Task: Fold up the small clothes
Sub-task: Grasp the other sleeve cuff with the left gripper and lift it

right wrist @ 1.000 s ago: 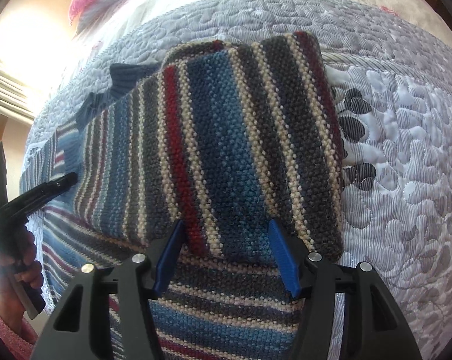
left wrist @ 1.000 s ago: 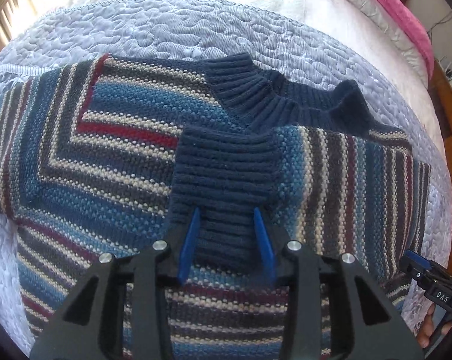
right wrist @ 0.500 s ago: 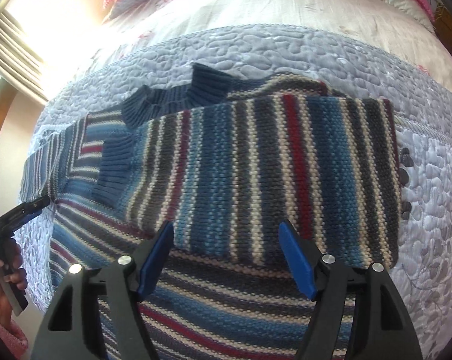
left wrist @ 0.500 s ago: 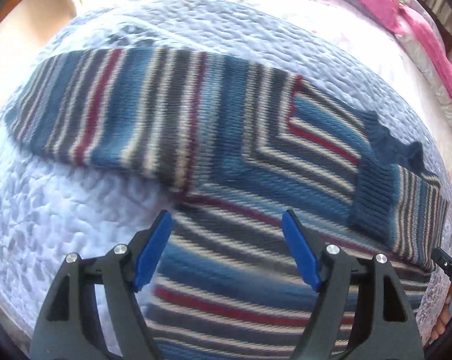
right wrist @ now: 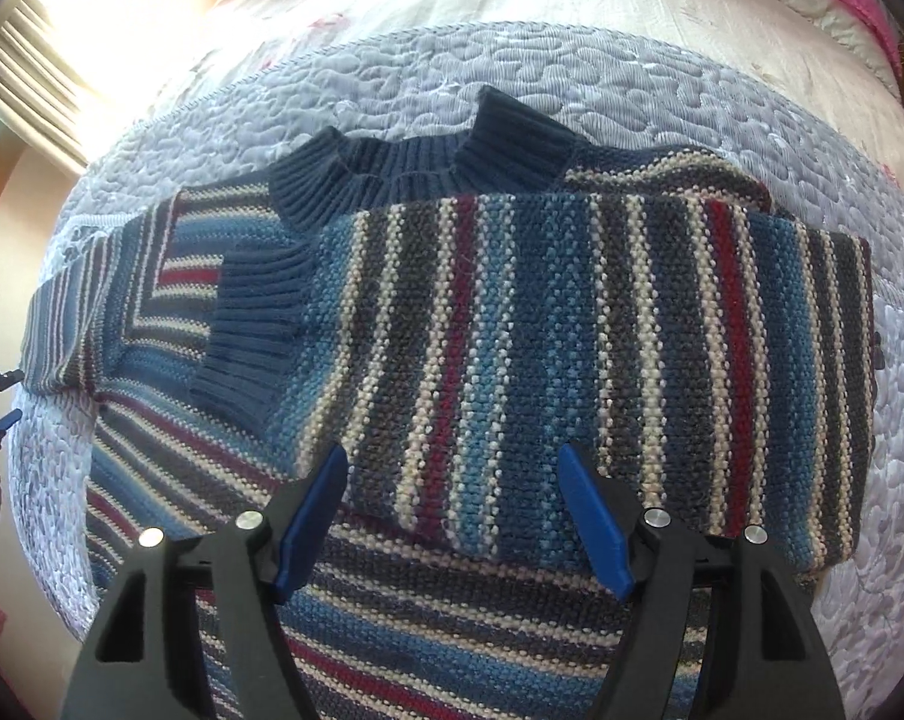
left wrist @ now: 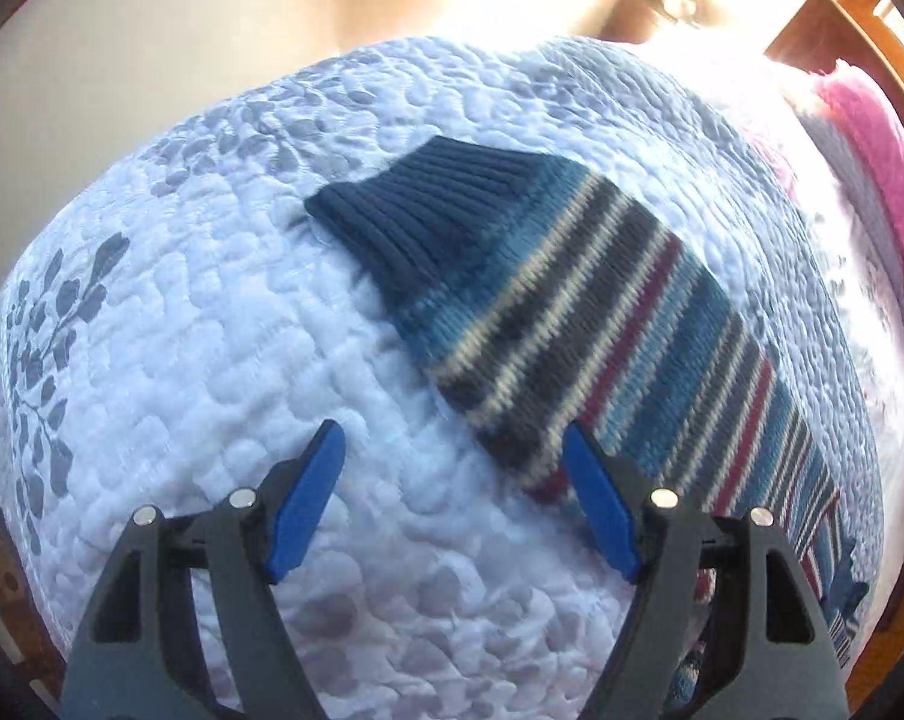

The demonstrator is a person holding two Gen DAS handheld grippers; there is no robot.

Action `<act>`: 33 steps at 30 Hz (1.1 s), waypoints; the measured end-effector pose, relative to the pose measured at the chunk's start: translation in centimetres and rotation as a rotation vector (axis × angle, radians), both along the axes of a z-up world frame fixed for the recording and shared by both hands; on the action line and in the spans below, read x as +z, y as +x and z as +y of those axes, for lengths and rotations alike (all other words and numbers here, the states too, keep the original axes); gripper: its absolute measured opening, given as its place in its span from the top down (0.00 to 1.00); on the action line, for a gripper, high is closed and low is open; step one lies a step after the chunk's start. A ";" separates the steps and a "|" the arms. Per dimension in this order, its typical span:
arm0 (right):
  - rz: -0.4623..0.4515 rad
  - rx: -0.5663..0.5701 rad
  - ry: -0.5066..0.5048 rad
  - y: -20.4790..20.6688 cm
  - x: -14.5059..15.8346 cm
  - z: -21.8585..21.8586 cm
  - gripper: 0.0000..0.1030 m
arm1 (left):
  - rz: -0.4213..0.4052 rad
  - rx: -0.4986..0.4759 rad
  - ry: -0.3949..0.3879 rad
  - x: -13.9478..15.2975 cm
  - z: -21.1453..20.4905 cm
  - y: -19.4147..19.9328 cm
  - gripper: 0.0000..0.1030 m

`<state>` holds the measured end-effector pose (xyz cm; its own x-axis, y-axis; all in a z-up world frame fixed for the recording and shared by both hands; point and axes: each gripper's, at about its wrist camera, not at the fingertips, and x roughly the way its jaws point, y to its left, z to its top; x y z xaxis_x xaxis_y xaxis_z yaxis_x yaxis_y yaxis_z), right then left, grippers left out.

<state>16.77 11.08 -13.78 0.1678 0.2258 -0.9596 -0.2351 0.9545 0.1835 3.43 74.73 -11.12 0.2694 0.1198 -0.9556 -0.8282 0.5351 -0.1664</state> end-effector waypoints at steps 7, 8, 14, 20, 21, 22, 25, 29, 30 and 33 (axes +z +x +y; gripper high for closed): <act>-0.013 0.006 -0.049 -0.1 -0.7 1.1 0.29 | -0.111 0.076 -0.115 -1.4 4.1 -0.1 0.27; -0.016 0.006 -0.052 -0.1 -0.7 1.2 0.29 | -0.114 0.070 -0.108 -1.4 4.3 0.1 0.27; -0.017 0.004 -0.064 -0.4 -0.5 1.3 0.29 | -0.146 0.080 -0.111 -2.2 5.7 1.5 0.39; -0.016 0.007 -0.064 -1.0 -0.3 0.9 0.29 | -0.216 0.097 -0.137 -1.5 5.9 1.3 0.91; -0.016 0.005 -0.061 -1.1 -0.2 0.7 0.29 | -0.232 0.106 -0.129 -1.0 5.8 1.1 0.91; -0.016 0.002 -0.059 -1.2 -0.1 0.6 0.29 | -0.250 0.107 -0.112 -0.3 5.3 1.1 0.92; -0.020 -0.003 -0.056 -1.4 0.2 0.0 0.29 | -0.295 0.042 -0.044 2.6 2.5 2.1 0.92; -0.027 -0.017 -0.053 -1.4 0.7 -1.0 0.29 | -0.330 -0.153 0.054 6.5 -4.0 5.2 0.92; -0.029 -0.022 -0.052 -1.4 0.8 -1.3 0.29 | -0.333 -0.203 0.069 7.1 -5.9 6.0 0.93; -0.033 -0.039 -0.051 -1.4 1.0 -2.3 0.29 | -0.338 -0.330 0.090 8.1 -11.4 8.4 0.93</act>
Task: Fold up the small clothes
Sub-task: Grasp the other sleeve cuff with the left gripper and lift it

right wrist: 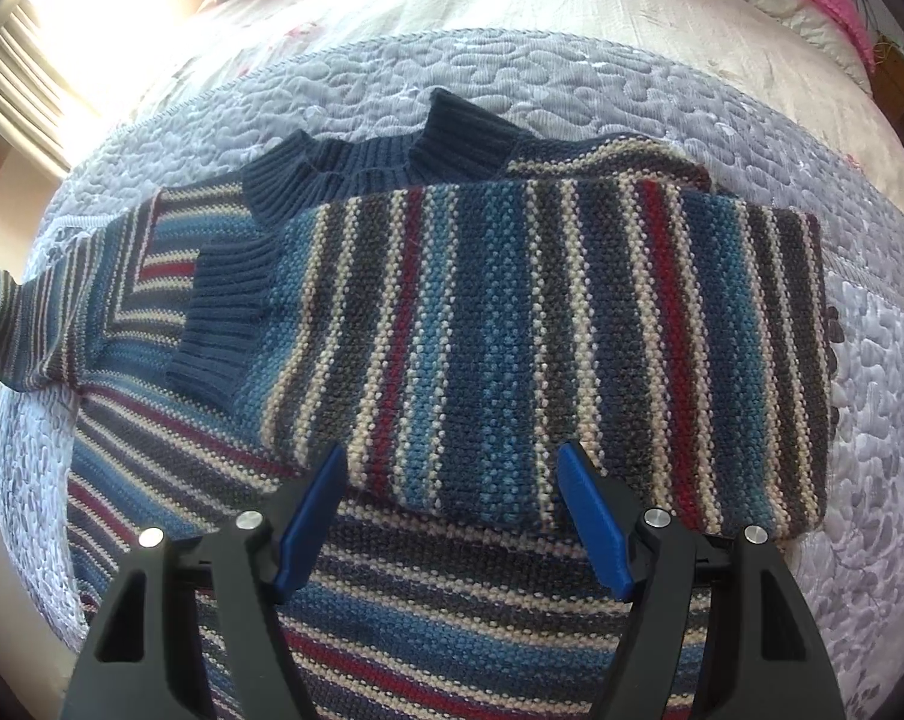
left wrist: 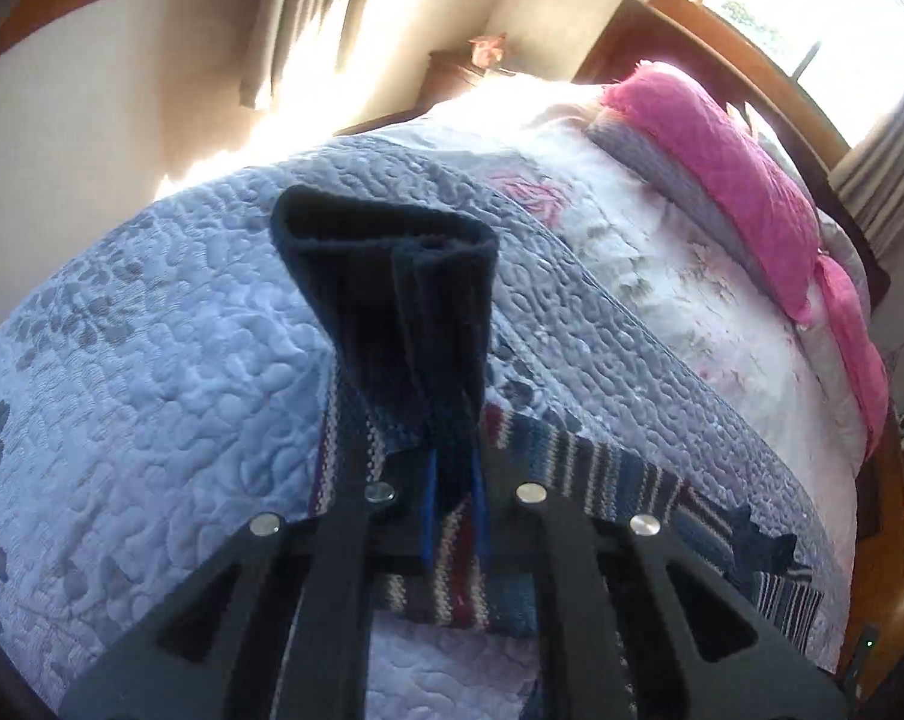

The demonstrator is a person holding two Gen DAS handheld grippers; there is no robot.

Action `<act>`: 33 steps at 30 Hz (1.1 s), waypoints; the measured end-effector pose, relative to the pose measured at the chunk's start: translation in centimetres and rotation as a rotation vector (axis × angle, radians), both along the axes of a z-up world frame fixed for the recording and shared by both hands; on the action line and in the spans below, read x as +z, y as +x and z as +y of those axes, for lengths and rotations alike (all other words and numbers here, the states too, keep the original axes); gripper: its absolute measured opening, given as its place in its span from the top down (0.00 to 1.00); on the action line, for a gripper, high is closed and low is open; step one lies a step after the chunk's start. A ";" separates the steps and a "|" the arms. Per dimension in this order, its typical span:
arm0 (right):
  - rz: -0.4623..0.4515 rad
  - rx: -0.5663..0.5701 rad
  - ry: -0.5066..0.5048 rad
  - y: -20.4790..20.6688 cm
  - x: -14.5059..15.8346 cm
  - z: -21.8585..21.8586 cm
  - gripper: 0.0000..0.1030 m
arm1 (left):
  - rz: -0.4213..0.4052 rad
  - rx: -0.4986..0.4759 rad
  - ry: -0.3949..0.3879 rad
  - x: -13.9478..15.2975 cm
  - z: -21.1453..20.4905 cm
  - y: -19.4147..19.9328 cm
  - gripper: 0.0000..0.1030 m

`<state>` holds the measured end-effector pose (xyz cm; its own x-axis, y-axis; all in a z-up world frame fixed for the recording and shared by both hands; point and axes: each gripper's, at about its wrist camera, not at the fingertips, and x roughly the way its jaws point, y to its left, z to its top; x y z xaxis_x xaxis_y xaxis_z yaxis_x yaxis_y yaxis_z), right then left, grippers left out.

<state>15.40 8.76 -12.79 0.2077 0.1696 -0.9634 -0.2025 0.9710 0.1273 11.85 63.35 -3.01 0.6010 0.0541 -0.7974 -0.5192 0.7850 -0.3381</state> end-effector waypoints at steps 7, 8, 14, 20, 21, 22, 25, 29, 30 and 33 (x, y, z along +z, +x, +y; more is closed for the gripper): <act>-0.003 -0.028 0.009 -0.1 0.2 -2.5 0.29 | 0.016 -0.236 0.034 -1.0 -12.2 4.7 0.93; -0.003 -0.030 0.010 -0.1 0.2 -2.8 0.29 | 0.019 -0.269 0.030 -1.5 -13.8 5.1 0.93; -0.009 -0.036 0.013 -0.1 0.3 -4.2 0.29 | 0.032 -0.408 -0.021 -3.4 -22.8 6.6 0.93; -0.001 -0.057 0.023 0.3 -0.1 -5.2 0.29 | 0.043 -0.488 -0.079 -5.1 -28.7 7.8 0.93; 0.003 -0.059 0.024 0.4 -0.3 -5.4 0.29 | 0.056 -0.500 -0.081 -5.7 -29.4 8.1 0.93; 0.007 -0.060 0.023 0.5 -0.5 -5.5 0.29 | 0.073 -0.513 -0.088 -6.4 -30.1 8.3 0.92; 0.017 -0.065 0.024 0.7 -1.1 -5.6 0.29 | 0.140 -0.550 -0.130 -9.1 -31.6 9.0 0.80; 0.019 -0.067 0.026 0.7 -1.3 -5.6 0.29 | 0.169 -0.585 -0.194 -10.9 -32.1 8.9 0.68; 0.019 -0.067 0.026 0.7 -1.4 -5.7 0.29 | 0.152 -0.600 -0.234 -10.5 -32.0 8.7 0.63; 0.023 -0.070 0.020 1.0 -1.5 -5.4 0.29 | 0.072 -0.633 -0.359 -8.5 -30.7 7.6 0.54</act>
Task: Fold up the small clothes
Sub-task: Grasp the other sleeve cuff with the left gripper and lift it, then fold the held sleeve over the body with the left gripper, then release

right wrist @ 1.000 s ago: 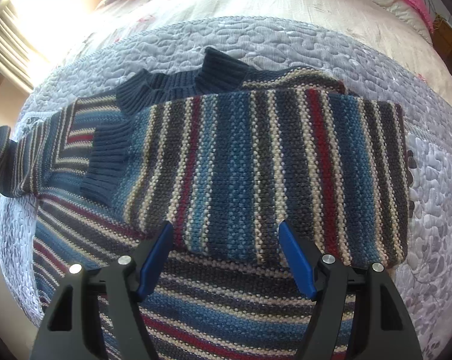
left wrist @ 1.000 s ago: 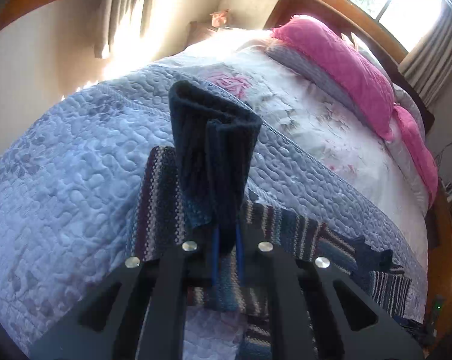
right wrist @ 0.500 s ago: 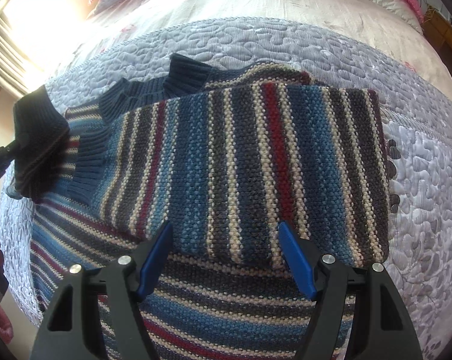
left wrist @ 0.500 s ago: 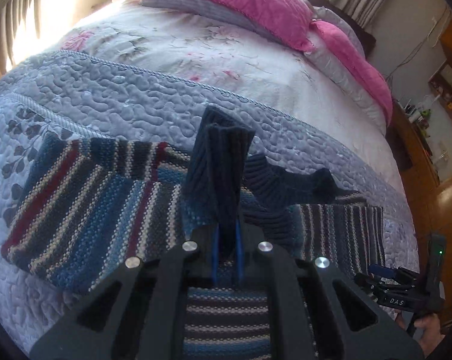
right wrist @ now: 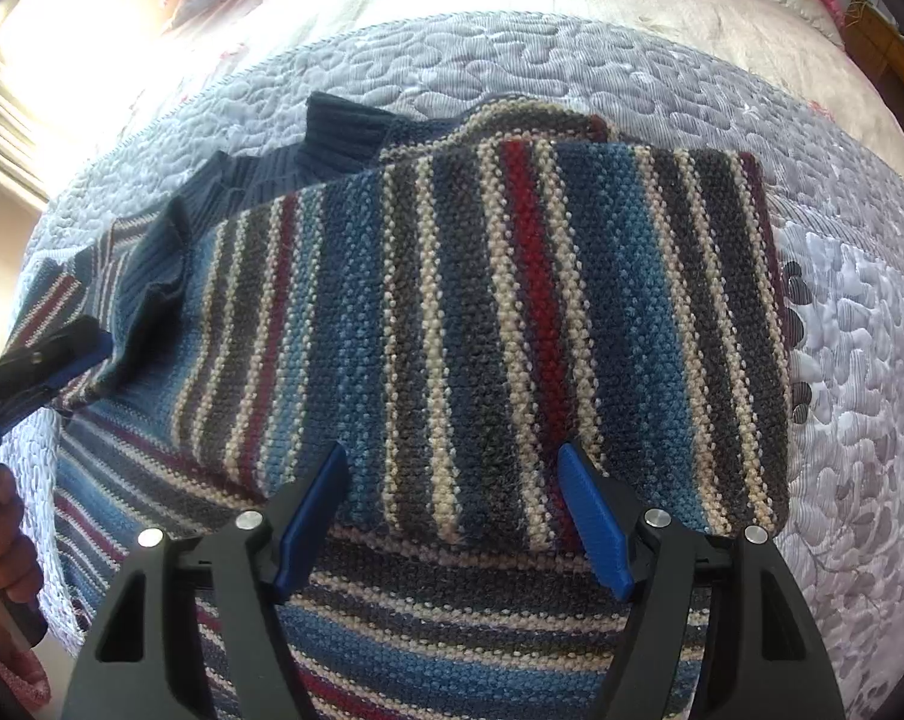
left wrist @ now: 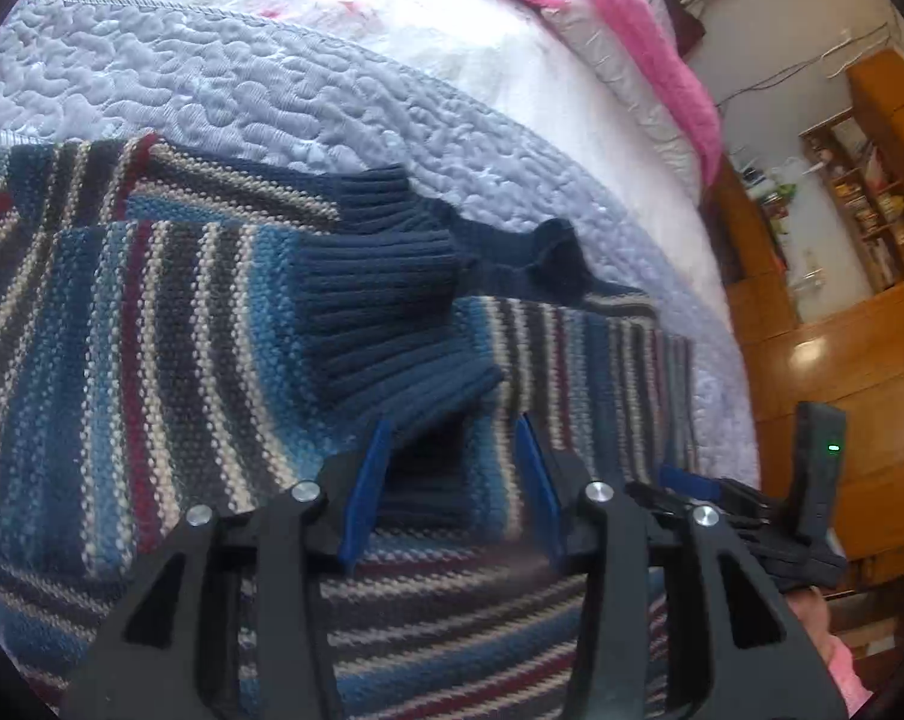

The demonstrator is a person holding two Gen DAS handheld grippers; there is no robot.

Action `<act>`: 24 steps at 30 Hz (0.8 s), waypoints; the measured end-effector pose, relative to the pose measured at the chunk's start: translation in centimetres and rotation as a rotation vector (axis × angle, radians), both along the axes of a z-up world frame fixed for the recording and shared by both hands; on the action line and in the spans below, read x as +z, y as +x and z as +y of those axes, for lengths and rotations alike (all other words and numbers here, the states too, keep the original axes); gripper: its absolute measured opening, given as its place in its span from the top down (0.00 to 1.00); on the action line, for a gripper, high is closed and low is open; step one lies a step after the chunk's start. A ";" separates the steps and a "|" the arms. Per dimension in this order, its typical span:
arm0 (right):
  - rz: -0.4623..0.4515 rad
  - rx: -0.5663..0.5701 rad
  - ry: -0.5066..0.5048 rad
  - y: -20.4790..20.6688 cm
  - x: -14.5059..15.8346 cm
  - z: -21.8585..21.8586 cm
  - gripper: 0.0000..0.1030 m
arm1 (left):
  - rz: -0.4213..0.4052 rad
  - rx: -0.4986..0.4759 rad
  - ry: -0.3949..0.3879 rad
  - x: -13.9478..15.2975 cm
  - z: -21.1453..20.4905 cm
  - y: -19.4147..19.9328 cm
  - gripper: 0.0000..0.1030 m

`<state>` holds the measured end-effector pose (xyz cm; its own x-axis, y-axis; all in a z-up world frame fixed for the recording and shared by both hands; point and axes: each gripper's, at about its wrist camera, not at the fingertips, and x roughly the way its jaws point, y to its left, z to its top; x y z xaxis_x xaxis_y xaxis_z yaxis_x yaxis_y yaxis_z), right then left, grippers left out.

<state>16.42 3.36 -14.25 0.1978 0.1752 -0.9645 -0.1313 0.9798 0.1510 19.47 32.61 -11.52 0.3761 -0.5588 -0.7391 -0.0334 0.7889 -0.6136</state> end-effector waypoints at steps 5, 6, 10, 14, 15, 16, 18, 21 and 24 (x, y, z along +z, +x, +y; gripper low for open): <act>-0.021 0.001 0.052 0.7 1.3 1.3 0.28 | -0.022 0.095 0.171 2.3 4.4 -1.0 0.50; -0.021 0.009 0.073 1.1 1.5 1.9 0.28 | -0.008 0.125 0.227 2.1 5.8 -1.1 0.50; 0.019 0.060 0.208 3.0 2.0 5.5 0.30 | 0.056 0.204 0.253 1.1 10.3 -2.1 0.50; 0.072 0.119 0.279 4.9 1.5 10.3 0.34 | 0.051 0.225 0.246 1.4 11.7 -3.0 0.50; 0.086 0.127 0.266 5.4 1.1 11.4 0.35 | 0.047 0.220 0.249 1.4 11.8 -3.2 0.50; 0.103 0.125 0.259 5.7 0.7 12.3 0.39 | 0.045 0.213 0.253 1.4 11.8 -3.4 0.49; 0.150 0.114 0.286 6.3 -0.3 13.3 0.47 | 0.054 0.206 0.275 1.1 11.6 -3.4 0.48; 0.184 0.084 0.279 7.0 -1.7 14.0 0.55 | 0.104 0.214 0.280 -0.3 12.3 -3.2 0.48; 0.178 0.082 0.263 7.6 -2.4 14.2 0.82 | 0.152 0.220 0.259 -2.0 13.1 -3.1 0.48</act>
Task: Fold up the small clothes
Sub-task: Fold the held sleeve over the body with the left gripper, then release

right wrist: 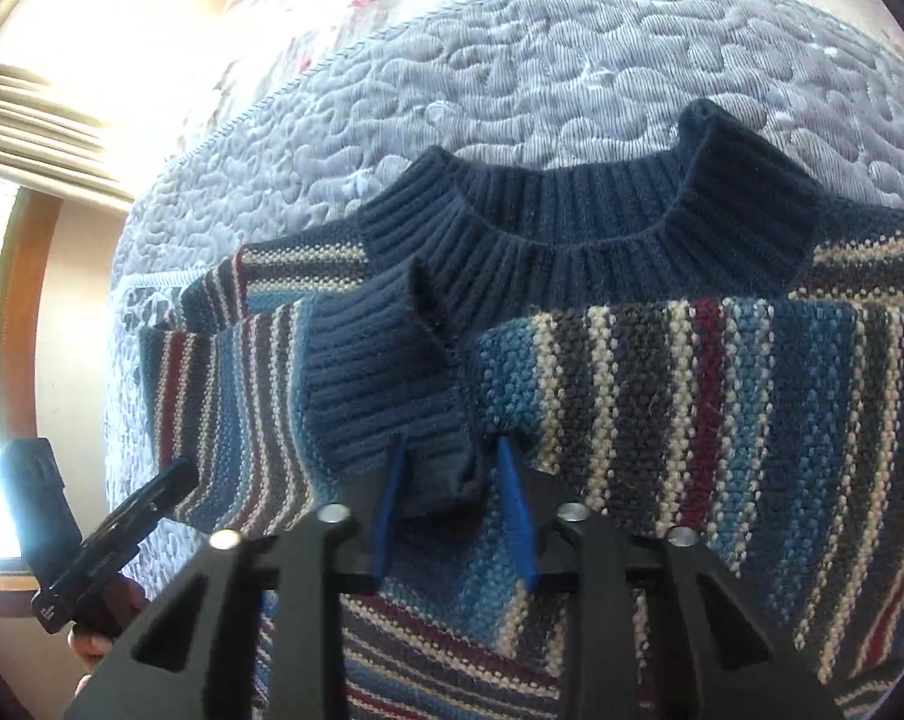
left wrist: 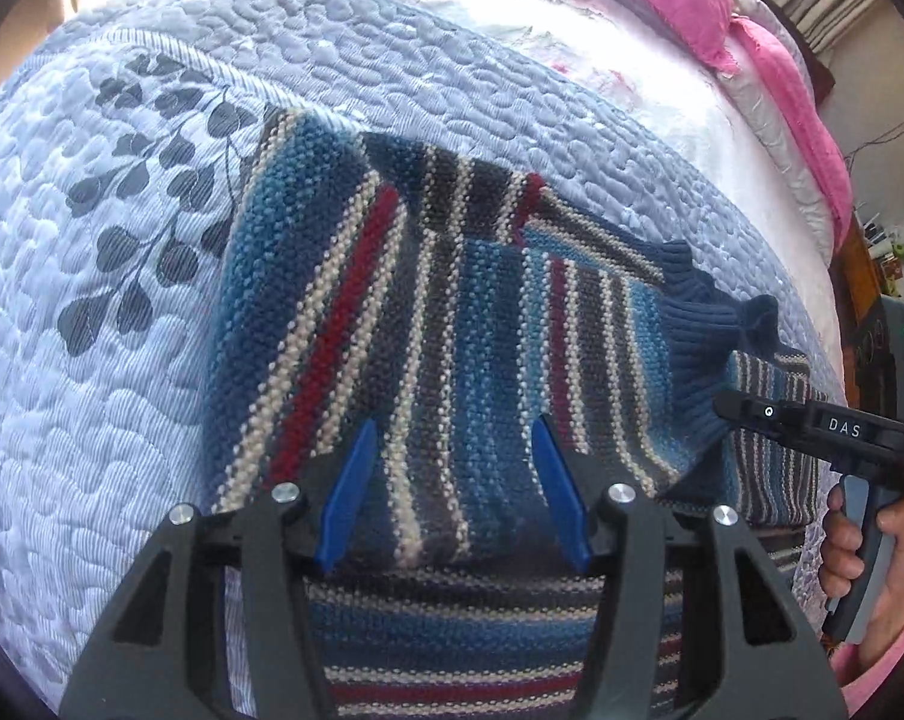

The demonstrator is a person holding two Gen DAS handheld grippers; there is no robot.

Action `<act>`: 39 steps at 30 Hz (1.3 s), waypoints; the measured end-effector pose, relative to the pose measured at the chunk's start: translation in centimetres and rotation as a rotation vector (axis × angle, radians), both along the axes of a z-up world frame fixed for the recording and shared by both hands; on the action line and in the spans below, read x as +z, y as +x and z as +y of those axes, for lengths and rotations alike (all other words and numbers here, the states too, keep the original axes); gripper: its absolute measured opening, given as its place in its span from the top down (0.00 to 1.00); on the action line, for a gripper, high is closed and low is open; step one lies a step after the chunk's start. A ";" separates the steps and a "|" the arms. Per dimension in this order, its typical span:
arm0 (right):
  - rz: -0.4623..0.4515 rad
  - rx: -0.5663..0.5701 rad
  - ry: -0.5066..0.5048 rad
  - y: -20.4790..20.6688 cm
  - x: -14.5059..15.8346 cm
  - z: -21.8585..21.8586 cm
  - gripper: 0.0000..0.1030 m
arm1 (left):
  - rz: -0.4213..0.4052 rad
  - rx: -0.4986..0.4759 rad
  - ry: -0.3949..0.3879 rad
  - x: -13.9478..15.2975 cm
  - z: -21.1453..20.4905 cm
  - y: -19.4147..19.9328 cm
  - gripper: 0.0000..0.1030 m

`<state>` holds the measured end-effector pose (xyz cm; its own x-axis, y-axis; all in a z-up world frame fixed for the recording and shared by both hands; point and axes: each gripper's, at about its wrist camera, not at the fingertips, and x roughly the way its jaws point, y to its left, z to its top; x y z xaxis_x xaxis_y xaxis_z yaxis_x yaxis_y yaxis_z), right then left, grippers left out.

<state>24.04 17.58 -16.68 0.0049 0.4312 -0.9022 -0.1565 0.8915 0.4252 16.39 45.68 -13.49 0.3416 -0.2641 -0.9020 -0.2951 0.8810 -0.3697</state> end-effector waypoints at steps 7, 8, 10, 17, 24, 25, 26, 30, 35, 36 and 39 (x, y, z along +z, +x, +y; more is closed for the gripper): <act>-0.085 0.005 0.078 -0.8 3.1 -1.8 0.95 | -0.082 0.032 -0.025 2.6 0.5 -0.8 0.42; -0.113 0.002 0.078 -1.3 4.0 -2.5 0.95 | -0.104 0.037 -0.021 3.4 0.6 -1.1 0.41; -0.171 -0.011 0.073 -1.9 5.7 -3.8 0.95 | -0.129 0.044 0.024 4.5 0.8 -1.3 0.39; -0.260 -0.138 0.033 -3.1 8.5 -11.1 0.95 | -0.082 0.021 0.145 3.9 0.5 0.0 0.39; -0.223 -0.167 -0.107 -3.3 4.8 -13.8 0.95 | 0.050 -0.050 0.270 -0.8 -1.6 1.9 0.39; -0.196 -0.167 -0.133 -3.4 3.9 -14.1 0.95 | 0.075 -0.060 0.287 -1.6 -1.7 2.1 0.39; -0.166 -0.161 -0.142 -3.5 3.0 -14.2 0.95 | 0.095 -0.071 0.304 -2.2 -1.8 2.2 0.39; -0.145 -0.145 -0.130 -3.5 2.4 -14.4 0.86 | 0.073 -0.103 0.298 -1.6 -1.6 2.4 0.39; -0.163 -0.164 -0.076 -1.1 3.7 -14.8 0.60 | -0.029 -0.109 0.236 1.2 -1.2 3.4 0.39; -0.154 -0.152 -0.073 -0.3 3.3 -14.6 0.58 | -0.033 -0.114 0.236 1.3 -1.3 3.8 0.39; -0.116 -0.133 -0.058 1.6 1.6 -14.0 0.59 | -0.027 -0.137 0.245 0.7 -2.4 5.1 0.39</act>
<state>25.67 3.60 -15.13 0.1640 0.3667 -0.9158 -0.0810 0.9302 0.3579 21.45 43.32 -12.79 0.3428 -0.0850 -0.9355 -0.1602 0.9760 -0.1474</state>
